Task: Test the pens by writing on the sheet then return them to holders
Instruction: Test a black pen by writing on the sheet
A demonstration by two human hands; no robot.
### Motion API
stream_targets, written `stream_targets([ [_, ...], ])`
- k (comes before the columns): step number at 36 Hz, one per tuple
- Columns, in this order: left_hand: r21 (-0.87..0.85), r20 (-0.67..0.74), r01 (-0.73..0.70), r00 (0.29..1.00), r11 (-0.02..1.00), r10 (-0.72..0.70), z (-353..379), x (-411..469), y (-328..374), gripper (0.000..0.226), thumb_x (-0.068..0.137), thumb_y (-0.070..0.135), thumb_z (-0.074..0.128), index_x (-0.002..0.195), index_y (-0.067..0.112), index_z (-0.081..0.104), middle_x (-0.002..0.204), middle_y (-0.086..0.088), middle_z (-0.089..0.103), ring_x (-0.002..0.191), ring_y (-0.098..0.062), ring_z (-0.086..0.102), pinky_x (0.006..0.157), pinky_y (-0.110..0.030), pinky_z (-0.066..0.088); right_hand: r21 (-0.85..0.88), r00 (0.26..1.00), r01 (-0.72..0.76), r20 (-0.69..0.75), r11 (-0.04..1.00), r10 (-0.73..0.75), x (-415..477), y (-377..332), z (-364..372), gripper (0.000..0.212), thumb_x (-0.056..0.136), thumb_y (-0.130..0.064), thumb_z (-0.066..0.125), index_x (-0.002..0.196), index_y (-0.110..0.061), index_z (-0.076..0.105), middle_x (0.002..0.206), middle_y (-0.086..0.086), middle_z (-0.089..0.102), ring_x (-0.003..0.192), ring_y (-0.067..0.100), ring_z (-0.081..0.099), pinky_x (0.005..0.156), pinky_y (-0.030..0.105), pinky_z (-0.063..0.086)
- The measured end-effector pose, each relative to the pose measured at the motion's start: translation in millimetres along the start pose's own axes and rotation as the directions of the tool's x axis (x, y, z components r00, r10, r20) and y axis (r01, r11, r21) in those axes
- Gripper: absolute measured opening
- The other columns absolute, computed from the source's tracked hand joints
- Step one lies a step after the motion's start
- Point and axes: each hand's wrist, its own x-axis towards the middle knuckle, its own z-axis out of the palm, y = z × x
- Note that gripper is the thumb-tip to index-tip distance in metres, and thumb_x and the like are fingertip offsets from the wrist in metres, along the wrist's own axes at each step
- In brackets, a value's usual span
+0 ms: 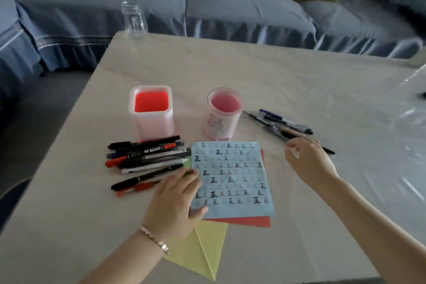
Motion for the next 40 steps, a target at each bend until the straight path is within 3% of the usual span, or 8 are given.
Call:
stream_targets([
  [6,-0.064,-0.018,0.004,1.0,0.998,-0.005,1.6,-0.9,0.4,0.058,0.074,0.058,0.039,0.102,0.019,0.07,0.113,0.005,0.066,0.111,-0.021,0.058,0.098,-0.036,0.029,-0.194,0.999,-0.034,0.0,0.98,0.035,12.7,28.5,15.8,0.03,0.09,-0.017,0.049,0.119,-0.013,0.056,0.128,0.007,0.052,0.122,0.026,0.041,0.092,0.036,0.038],
  [16,-0.112,-0.023,-0.007,1.0,0.994,0.005,3.5,-1.3,-1.4,0.058,0.075,0.057,0.041,0.105,0.016,0.069,0.117,0.002,0.064,0.12,-0.016,0.039,0.101,-0.035,0.025,0.005,0.974,-0.225,0.035,0.974,0.224,7.6,41.7,17.6,0.02,0.089,-0.025,0.055,0.102,-0.011,0.062,0.114,0.014,0.053,0.105,0.033,0.048,0.082,0.036,0.041],
  [20,-0.104,-0.042,-0.013,0.999,0.995,0.008,5.1,-1.6,-0.8,0.057,0.075,0.057,0.041,0.105,0.016,0.068,0.117,0.002,0.065,0.121,-0.016,0.038,0.101,-0.035,0.025,-0.015,0.991,-0.13,0.014,0.991,0.13,-5.0,33.6,9.4,0.023,0.094,-0.026,0.049,0.103,-0.01,0.063,0.116,0.013,0.052,0.114,0.033,0.038,0.091,0.038,0.032],
  [24,-0.185,-0.196,-0.045,0.98,0.982,0.008,-1.6,-0.1,4.7,0.059,0.075,0.052,0.045,0.124,0.019,0.047,0.121,0.004,0.06,0.125,-0.02,0.036,0.1,-0.038,0.034,0.214,0.999,0.043,0.013,0.976,-0.047,-34.5,-0.3,-19.8,0.013,0.093,-0.026,0.049,0.081,-0.029,0.053,0.077,-0.007,0.062,0.069,0.023,0.054,0.058,0.032,0.04],
  [28,-0.315,-0.379,-0.114,0.925,0.942,-0.015,-19.7,6.0,15.2,0.07,0.081,0.043,0.051,0.139,0.011,0.028,0.138,-0.004,0.038,0.131,-0.02,0.031,0.111,-0.031,0.022,0.288,0.963,0.224,0.08,0.931,-0.257,-71.8,-41.4,-48.9,0.016,0.083,-0.032,0.055,0.074,-0.044,0.051,0.076,-0.024,0.061,0.065,0.011,0.05,0.06,0.022,0.04],
  [31,-0.308,-0.412,-0.199,0.91,0.93,0.058,-31.4,9.0,20.1,0.056,0.089,0.039,0.047,0.136,0.013,0.032,0.133,-0.005,0.045,0.126,-0.018,0.04,0.108,-0.029,0.027,0.368,0.935,0.275,0.115,0.888,-0.337,-89.6,-63.1,-58.9,0.024,0.081,-0.024,0.062,0.073,-0.046,0.056,0.081,-0.03,0.061,0.067,0.01,0.053,0.058,0.016,0.041],
  [37,-0.381,-0.365,-0.252,0.925,0.89,0.105,-43.4,4.8,28.7,0.027,0.099,0.033,0.031,0.112,0.02,0.05,0.087,0.005,0.066,0.081,-0.006,0.054,0.071,-0.021,0.046,0.655,0.977,0.108,0.071,0.748,-0.203,-95.8,-83.6,-51.1,0.021,0.078,-0.011,0.068,0.069,-0.031,0.067,0.061,-0.009,0.067,0.055,0.007,0.058,0.057,0.011,0.045],
  [40,-0.477,-0.328,-0.195,0.944,0.857,0.033,-46.0,0.7,31.1,0.026,0.099,0.034,0.03,0.106,0.02,0.05,0.085,0.007,0.061,0.078,-0.003,0.051,0.068,-0.016,0.044,0.865,0.994,-0.038,0.084,0.5,-0.07,-95.3,-94.1,-40.7,0.013,0.078,-0.003,0.066,0.069,-0.012,0.063,0.048,0.0,0.058,0.043,0.007,0.049,0.047,0.012,0.041],
])
